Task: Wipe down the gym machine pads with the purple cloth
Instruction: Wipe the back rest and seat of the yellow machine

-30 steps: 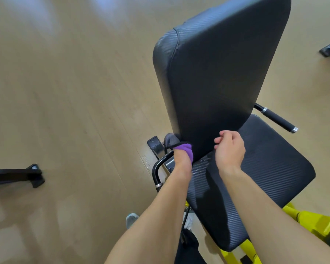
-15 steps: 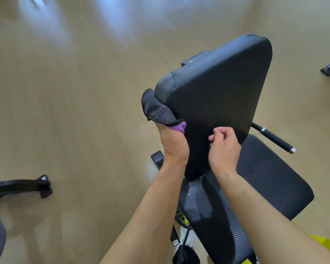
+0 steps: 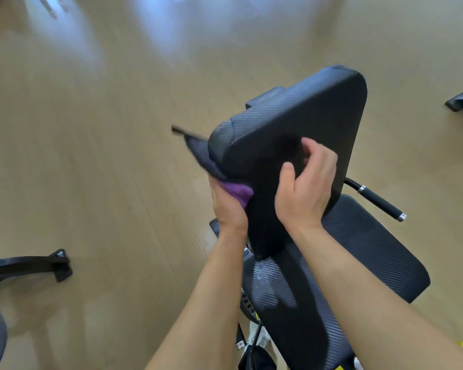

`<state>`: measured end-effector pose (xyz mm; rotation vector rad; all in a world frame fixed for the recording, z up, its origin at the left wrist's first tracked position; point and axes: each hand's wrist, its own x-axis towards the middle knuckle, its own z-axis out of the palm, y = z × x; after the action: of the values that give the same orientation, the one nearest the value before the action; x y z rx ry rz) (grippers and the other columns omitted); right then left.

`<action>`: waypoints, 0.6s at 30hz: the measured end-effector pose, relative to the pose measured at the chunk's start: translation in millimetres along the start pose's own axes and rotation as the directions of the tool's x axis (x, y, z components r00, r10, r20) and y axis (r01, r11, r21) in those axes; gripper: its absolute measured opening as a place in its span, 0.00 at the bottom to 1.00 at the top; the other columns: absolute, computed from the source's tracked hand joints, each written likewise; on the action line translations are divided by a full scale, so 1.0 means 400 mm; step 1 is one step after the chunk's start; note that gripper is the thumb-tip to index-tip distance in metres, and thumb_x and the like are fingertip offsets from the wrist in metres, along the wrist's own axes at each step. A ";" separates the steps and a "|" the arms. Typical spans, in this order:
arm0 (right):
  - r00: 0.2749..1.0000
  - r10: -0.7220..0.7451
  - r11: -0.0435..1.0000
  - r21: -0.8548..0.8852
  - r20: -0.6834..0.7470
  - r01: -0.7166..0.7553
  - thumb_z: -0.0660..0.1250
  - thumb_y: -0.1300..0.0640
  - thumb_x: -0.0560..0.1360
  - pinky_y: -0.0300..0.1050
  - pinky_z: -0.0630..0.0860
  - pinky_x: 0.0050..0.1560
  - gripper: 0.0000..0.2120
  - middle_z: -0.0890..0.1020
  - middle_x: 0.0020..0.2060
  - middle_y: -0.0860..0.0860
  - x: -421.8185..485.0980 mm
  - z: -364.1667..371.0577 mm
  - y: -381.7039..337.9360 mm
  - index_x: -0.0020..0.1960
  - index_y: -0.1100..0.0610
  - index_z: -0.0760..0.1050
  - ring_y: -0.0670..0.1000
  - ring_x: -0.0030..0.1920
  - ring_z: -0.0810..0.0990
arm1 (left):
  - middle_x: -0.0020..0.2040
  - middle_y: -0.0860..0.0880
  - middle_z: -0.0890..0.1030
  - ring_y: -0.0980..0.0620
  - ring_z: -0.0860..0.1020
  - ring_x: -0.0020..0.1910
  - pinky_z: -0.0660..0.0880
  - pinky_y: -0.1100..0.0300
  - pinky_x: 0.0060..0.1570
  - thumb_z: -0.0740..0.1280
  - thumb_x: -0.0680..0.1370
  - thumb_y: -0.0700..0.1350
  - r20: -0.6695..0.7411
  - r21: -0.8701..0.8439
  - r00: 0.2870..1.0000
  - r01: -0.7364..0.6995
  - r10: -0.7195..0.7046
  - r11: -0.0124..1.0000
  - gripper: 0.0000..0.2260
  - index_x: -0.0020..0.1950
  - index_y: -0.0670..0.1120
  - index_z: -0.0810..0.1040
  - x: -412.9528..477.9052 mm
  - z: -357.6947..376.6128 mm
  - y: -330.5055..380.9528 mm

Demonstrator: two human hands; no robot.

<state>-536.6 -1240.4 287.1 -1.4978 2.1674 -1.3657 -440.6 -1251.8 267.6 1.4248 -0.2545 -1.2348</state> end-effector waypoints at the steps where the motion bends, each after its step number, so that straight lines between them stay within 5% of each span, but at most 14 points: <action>1: 0.999 -0.043 0.999 -0.029 0.005 0.043 0.65 0.60 0.74 0.39 0.67 0.61 0.22 0.74 0.60 0.57 0.009 0.008 -0.007 0.68 0.61 0.71 0.53 0.59 0.72 | 0.26 0.47 0.80 0.55 0.78 0.34 0.76 0.60 0.50 0.49 0.87 0.47 0.000 -0.030 0.996 0.085 -0.085 0.996 0.29 0.37 0.40 0.82 -0.013 -0.006 -0.023; 3: 0.999 -0.053 0.996 -0.067 -0.009 0.053 0.65 0.58 0.74 0.38 0.63 0.64 0.24 0.73 0.62 0.58 0.014 0.032 0.003 0.69 0.62 0.70 0.53 0.61 0.71 | 0.38 0.42 0.84 0.49 0.78 0.44 0.77 0.53 0.54 0.49 0.87 0.43 -0.003 -0.115 0.981 0.195 -0.196 0.974 0.23 0.51 0.39 0.84 -0.014 -0.026 -0.074; 5: 0.998 0.022 0.997 -0.076 -0.057 -0.027 0.64 0.57 0.74 0.41 0.63 0.67 0.25 0.73 0.63 0.59 0.000 0.055 0.045 0.70 0.63 0.70 0.54 0.63 0.70 | 0.44 0.43 0.81 0.52 0.77 0.40 0.79 0.59 0.43 0.51 0.86 0.42 -0.038 -0.066 0.965 0.257 -0.260 0.964 0.18 0.69 0.36 0.74 0.010 -0.049 -0.133; 6: 0.994 0.081 0.993 -0.077 -0.075 -0.087 0.63 0.56 0.75 0.44 0.64 0.68 0.25 0.73 0.63 0.59 -0.018 0.065 0.076 0.70 0.63 0.70 0.55 0.63 0.70 | 0.42 0.46 0.78 0.55 0.76 0.36 0.76 0.64 0.36 0.51 0.86 0.42 -0.058 0.004 0.954 0.295 -0.295 0.955 0.18 0.71 0.36 0.72 0.022 -0.064 -0.167; 8: 0.977 0.201 0.973 -0.100 -0.075 -0.208 0.62 0.55 0.76 0.50 0.66 0.69 0.24 0.72 0.63 0.58 -0.068 0.076 0.152 0.70 0.61 0.69 0.56 0.63 0.70 | 0.41 0.47 0.76 0.50 0.78 0.40 0.74 0.59 0.38 0.52 0.86 0.41 -0.126 0.073 0.903 0.420 -0.410 0.904 0.17 0.68 0.36 0.74 0.042 -0.093 -0.239; 12: 0.931 0.364 0.910 -0.212 0.002 -0.355 0.62 0.55 0.79 0.59 0.74 0.62 0.20 0.72 0.62 0.57 -0.202 0.076 0.296 0.70 0.59 0.68 0.57 0.61 0.73 | 0.35 0.45 0.78 0.48 0.75 0.38 0.75 0.56 0.45 0.53 0.86 0.41 -0.214 0.021 0.800 0.578 -0.561 0.816 0.17 0.44 0.41 0.78 0.076 -0.146 -0.376; 13: 0.922 0.387 0.900 -0.229 0.023 -0.372 0.63 0.56 0.79 0.58 0.75 0.61 0.19 0.72 0.61 0.57 -0.232 0.072 0.321 0.69 0.59 0.69 0.57 0.61 0.74 | 0.36 0.45 0.80 0.47 0.76 0.39 0.75 0.57 0.46 0.53 0.86 0.43 -0.236 0.010 0.765 0.618 -0.599 0.786 0.18 0.46 0.39 0.80 0.075 -0.155 -0.406; 15: 0.915 0.399 0.893 -0.249 0.058 -0.374 0.63 0.58 0.80 0.51 0.74 0.57 0.17 0.73 0.59 0.56 -0.279 0.063 0.357 0.68 0.61 0.70 0.56 0.58 0.75 | 0.52 0.40 0.82 0.43 0.77 0.51 0.74 0.55 0.56 0.55 0.85 0.49 -0.253 -0.055 0.698 0.681 -0.670 0.731 0.19 0.64 0.38 0.77 0.056 -0.162 -0.444; 18: 0.911 0.394 0.898 -0.260 0.121 -0.354 0.63 0.58 0.80 0.45 0.71 0.52 0.15 0.74 0.57 0.55 -0.313 0.051 0.375 0.66 0.61 0.71 0.54 0.56 0.76 | 0.64 0.41 0.79 0.42 0.77 0.60 0.72 0.53 0.62 0.57 0.84 0.55 -0.195 -0.048 0.739 0.650 -0.645 0.759 0.23 0.71 0.40 0.73 0.032 -0.158 -0.459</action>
<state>-562.4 -1139.3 120.5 -1.1246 2.4048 -0.8492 -474.8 -1168.2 95.1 1.7157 0.4181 -1.6273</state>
